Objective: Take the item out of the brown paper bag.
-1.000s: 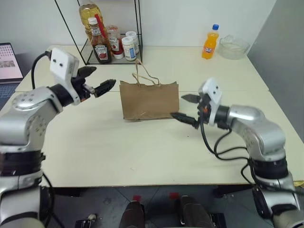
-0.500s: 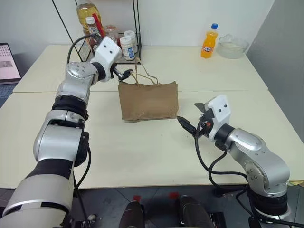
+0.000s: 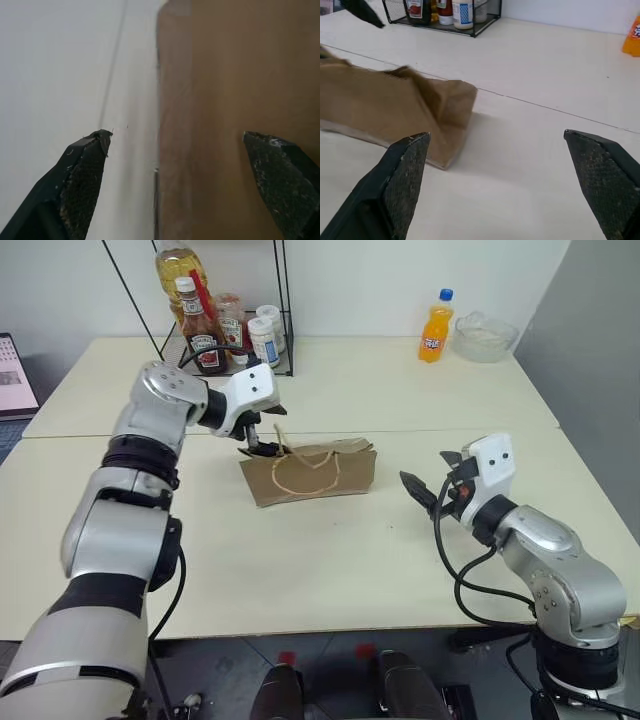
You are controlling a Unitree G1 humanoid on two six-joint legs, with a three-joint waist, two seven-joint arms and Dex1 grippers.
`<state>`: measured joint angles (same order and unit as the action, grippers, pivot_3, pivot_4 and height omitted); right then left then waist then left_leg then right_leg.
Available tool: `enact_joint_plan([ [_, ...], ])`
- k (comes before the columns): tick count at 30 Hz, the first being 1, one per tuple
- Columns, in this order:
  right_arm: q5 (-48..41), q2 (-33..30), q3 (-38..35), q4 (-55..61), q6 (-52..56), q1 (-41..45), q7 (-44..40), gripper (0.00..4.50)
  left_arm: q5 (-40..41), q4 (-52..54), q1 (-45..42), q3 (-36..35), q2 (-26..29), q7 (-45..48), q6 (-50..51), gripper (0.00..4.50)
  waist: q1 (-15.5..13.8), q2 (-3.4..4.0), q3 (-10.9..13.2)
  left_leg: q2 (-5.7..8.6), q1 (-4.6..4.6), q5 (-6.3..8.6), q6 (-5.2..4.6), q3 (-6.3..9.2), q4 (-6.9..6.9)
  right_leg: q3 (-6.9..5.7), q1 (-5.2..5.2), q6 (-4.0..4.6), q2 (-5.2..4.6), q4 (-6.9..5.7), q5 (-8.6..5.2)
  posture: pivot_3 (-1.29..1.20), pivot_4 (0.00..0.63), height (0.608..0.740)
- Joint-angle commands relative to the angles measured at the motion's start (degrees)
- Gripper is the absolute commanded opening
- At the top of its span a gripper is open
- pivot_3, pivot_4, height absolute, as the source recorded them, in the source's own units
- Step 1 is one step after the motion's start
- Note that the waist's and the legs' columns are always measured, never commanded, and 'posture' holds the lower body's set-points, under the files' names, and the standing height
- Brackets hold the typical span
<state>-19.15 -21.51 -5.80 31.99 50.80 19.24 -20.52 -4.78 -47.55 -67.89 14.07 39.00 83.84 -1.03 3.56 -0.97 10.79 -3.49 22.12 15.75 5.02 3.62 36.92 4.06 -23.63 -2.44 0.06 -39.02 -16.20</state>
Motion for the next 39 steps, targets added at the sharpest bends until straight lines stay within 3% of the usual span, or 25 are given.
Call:
enact_joint_plan([
  [1,-0.8,-1.2,-1.6,-1.3,-2.9,1.1,-1.3,4.49,4.8,19.5,7.4,-1.7,4.4,5.6,9.7,4.5,0.3,0.0,0.0,-0.01,0.0,0.0,0.0,0.0,-0.01,-0.01,0.0,0.01,0.0,0.01,0.0,0.0,0.15,0.74],
  [5,-0.5,-1.9,-1.5,-4.9,-5.1,2.0,-2.1,4.49,9.9,41.4,17.9,-3.3,9.4,6.8,22.2,4.5,0.3,0.01,0.0,-0.08,0.0,0.0,0.0,0.02,0.01,0.0,0.0,0.01,0.02,-0.04,-0.01,0.0,0.15,0.74],
  [10,-0.2,-1.9,-0.7,-8.3,-7.3,3.4,-2.5,4.49,12.3,52.3,23.3,-5.6,11.2,1.8,26.7,4.5,-0.2,0.01,0.0,-0.08,-0.09,-0.01,-0.02,0.02,0.09,0.0,0.09,-0.02,0.05,-0.08,-0.01,0.0,0.15,0.74],
  [15,-2.4,-4.8,1.9,-7.7,-7.0,2.5,-8.3,4.49,13.5,55.0,24.8,-8.1,11.4,-1.1,19.2,4.5,-0.4,0.01,0.0,-0.08,-0.09,-0.02,-0.03,0.01,0.11,0.01,0.11,-0.03,0.08,-0.03,0.01,0.0,0.15,0.74],
  [23,-9.5,-16.4,5.0,-2.0,-5.1,-4.1,-23.4,4.49,16.5,63.0,41.8,-7.8,16.6,4.8,5.1,4.5,-0.5,0.01,0.0,-0.12,-0.07,0.02,-0.07,-0.03,0.03,0.01,0.09,0.11,0.06,0.04,-0.06,0.0,0.15,0.74],
  [30,-9.6,-19.5,6.2,-4.1,-8.0,-6.5,-27.5,4.49,9.4,57.2,46.5,-2.4,8.4,-4.5,-5.9,4.5,-0.8,-0.04,0.0,-0.1,-0.23,0.0,-0.09,-0.05,0.22,0.08,0.31,-0.16,0.09,0.04,-0.02,0.0,0.15,0.74],
  [36,-7.6,-20.1,8.1,-4.2,-10.6,-8.2,-27.7,4.49,7.9,53.2,46.4,-0.5,1.9,-11.6,-1.6,4.5,-0.9,-0.06,0.0,-0.11,-0.23,0.0,-0.1,-0.01,0.23,0.07,0.33,-0.07,0.13,0.03,0.02,0.0,0.15,0.74],
  [39,-4.6,-22.3,10.0,-3.6,-15.4,-10.1,-29.6,4.5,12.1,54.7,46.5,-2.0,0.2,-13.0,6.0,3.87,-1.0,-0.06,0.0,-0.11,-0.22,0.0,-0.1,0.0,0.22,0.07,0.33,-0.07,0.13,0.03,0.02,0.0,0.15,0.74],
])
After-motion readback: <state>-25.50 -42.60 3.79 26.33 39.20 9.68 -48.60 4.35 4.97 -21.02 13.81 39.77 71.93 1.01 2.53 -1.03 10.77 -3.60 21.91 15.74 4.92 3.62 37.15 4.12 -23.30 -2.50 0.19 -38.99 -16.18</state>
